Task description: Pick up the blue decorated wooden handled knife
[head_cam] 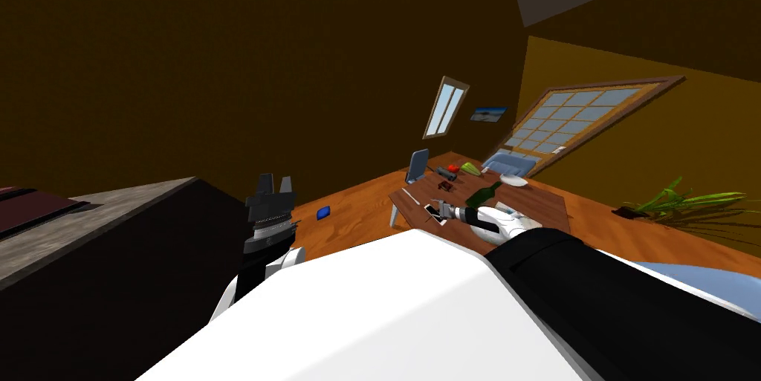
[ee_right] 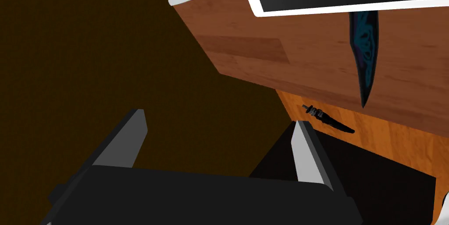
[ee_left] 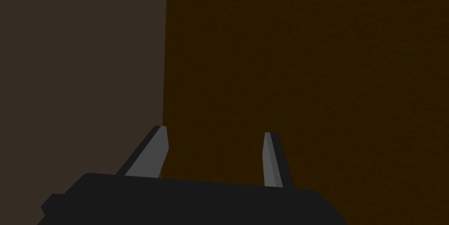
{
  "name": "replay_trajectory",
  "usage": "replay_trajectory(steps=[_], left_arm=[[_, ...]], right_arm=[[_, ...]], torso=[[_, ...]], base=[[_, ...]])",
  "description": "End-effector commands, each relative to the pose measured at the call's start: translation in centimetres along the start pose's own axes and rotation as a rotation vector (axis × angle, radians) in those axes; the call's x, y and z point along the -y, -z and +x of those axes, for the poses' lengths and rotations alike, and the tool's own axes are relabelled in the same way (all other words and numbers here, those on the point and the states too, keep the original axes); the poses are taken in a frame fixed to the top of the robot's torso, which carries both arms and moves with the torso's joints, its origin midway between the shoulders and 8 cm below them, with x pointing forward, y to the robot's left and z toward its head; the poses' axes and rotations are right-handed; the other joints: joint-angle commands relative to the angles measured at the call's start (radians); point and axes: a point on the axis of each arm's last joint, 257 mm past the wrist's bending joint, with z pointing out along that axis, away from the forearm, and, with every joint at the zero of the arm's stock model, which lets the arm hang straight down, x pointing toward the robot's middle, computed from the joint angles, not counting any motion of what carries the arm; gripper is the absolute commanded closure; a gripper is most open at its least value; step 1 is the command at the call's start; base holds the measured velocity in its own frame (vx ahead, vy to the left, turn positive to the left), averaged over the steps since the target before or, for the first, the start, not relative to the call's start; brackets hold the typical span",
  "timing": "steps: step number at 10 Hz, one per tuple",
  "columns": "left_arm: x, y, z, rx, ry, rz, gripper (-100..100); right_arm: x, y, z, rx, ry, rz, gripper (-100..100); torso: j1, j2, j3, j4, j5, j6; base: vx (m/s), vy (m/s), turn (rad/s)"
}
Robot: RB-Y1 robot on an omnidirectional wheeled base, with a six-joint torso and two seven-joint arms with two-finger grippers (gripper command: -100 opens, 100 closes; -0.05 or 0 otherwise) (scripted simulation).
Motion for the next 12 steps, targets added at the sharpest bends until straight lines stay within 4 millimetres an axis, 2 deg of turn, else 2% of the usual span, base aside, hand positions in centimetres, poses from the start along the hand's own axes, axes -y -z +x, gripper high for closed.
replay_trajectory(steps=[1,2,4,6,7,8,9,10,12], left_arm=[[0.0,0.0,0.0,0.0,0.0,0.0,0],[0.0,0.0,0.0,0.0,0.0,0.0,0],[0.0,0.0,0.0,0.0,0.0,0.0,0],[0.0,0.0,0.0,0.0,0.0,0.0,0],[0.0,0.0,0.0,0.0,0.0,0.0,0],[0.0,0.0,0.0,0.0,0.0,0.0,0],[0.0,0.0,0.0,0.0,0.0,0.0,0],[0.0,0.0,0.0,0.0,0.0,0.0,0],[0.0,0.0,0.0,0.0,0.0,0.0,0]], right_arm=[[-1.0,1.0,2.4,-0.059,0.069,-0.053,-100],[-1.3,1.5,3.4,-0.081,0.058,-0.055,-100],[-3.7,4.2,7.4,-0.181,0.147,-0.154,-100],[-3.9,4.6,8.0,-0.194,0.141,-0.156,-100],[-5.2,5.8,9.4,-0.228,0.178,-0.206,-100],[-5.4,6.1,9.8,-0.24,0.173,-0.208,-100],[-7.0,7.6,11.5,-0.279,0.196,-0.26,-100],[-7.0,7.6,11.5,-0.279,0.196,-0.26,-100],[-11.0,10.1,13.7,-0.332,0.221,-0.361,-100]], torso=[[0.0,0.0,0.0,0.0,0.0,0.0],[0.001,0.0,0.0,0.0,0.0,-0.001],[0.002,0.0,0.0,0.0,0.0,-0.001],[0.002,-0.001,-0.001,0.0,0.0,0.0],[0.004,0.0,0.0,0.0,0.001,0.001],[0.005,0.0,0.0,0.0,0.001,-0.001],[0.005,0.0,0.0,0.0,0.001,0.0],[0.004,-0.001,0.0,0.0,0.001,-0.001],[0.004,-0.001,-0.001,0.0,0.001,0.0]], base=[[0.022,-0.047,0.32],[0.018,-0.045,0.118],[0.035,-0.055,0.282],[0.025,-0.036,0.048],[0.017,-0.005,0.169],[0.02,-0.015,0.157],[0.024,-0.025,0.219],[0.026,-0.031,0.084],[0.041,-0.031,0.193]])
